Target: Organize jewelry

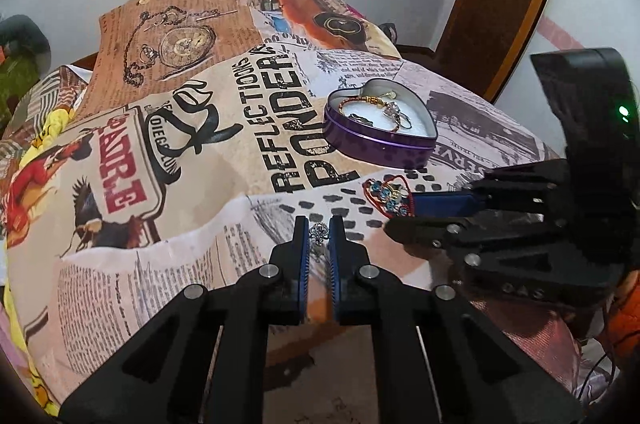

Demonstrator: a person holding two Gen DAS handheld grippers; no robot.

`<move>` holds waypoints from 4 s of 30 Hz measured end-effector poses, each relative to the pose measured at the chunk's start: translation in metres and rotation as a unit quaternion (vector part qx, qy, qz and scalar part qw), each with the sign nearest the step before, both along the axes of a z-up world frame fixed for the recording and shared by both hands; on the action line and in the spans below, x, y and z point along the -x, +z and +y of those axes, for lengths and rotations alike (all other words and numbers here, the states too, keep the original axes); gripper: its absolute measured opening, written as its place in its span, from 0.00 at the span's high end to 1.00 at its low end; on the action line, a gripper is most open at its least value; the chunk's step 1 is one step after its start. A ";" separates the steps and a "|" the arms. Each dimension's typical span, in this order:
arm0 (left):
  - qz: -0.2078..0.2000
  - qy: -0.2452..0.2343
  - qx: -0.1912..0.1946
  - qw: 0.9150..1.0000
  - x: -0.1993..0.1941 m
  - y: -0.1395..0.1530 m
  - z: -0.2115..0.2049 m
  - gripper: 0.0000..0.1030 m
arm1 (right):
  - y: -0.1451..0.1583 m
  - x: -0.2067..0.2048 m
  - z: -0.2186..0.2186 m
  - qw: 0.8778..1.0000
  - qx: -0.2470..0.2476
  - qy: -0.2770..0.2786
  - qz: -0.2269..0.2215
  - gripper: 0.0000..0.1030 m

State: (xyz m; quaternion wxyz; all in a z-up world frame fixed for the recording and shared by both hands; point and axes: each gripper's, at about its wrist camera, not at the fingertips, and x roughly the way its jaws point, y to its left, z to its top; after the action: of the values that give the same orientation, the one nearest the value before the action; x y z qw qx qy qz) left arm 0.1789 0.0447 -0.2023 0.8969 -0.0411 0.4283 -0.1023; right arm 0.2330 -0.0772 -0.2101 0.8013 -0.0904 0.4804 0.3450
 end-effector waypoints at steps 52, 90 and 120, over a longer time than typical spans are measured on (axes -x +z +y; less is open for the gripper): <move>-0.081 -0.010 -0.015 0.997 -0.029 0.071 -0.053 0.92 | 0.091 -0.013 -0.061 0.983 -0.063 -0.086 -0.153 0.92; -0.005 -0.020 -0.006 1.000 -0.112 0.015 -0.068 0.92 | 0.043 -0.070 -0.055 0.992 -0.052 -0.080 -0.087 0.92; -0.019 0.017 -0.015 1.000 -0.068 0.044 -0.036 0.68 | 0.065 -0.037 -0.059 0.988 -0.023 -0.091 -0.124 0.62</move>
State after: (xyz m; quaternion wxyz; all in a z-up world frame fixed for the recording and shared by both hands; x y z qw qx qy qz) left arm 0.2472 0.0087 -0.1588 0.9069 -0.0332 0.4120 -0.0815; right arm 0.2701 -0.1366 -0.1452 0.8844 -0.0696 0.3755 0.2681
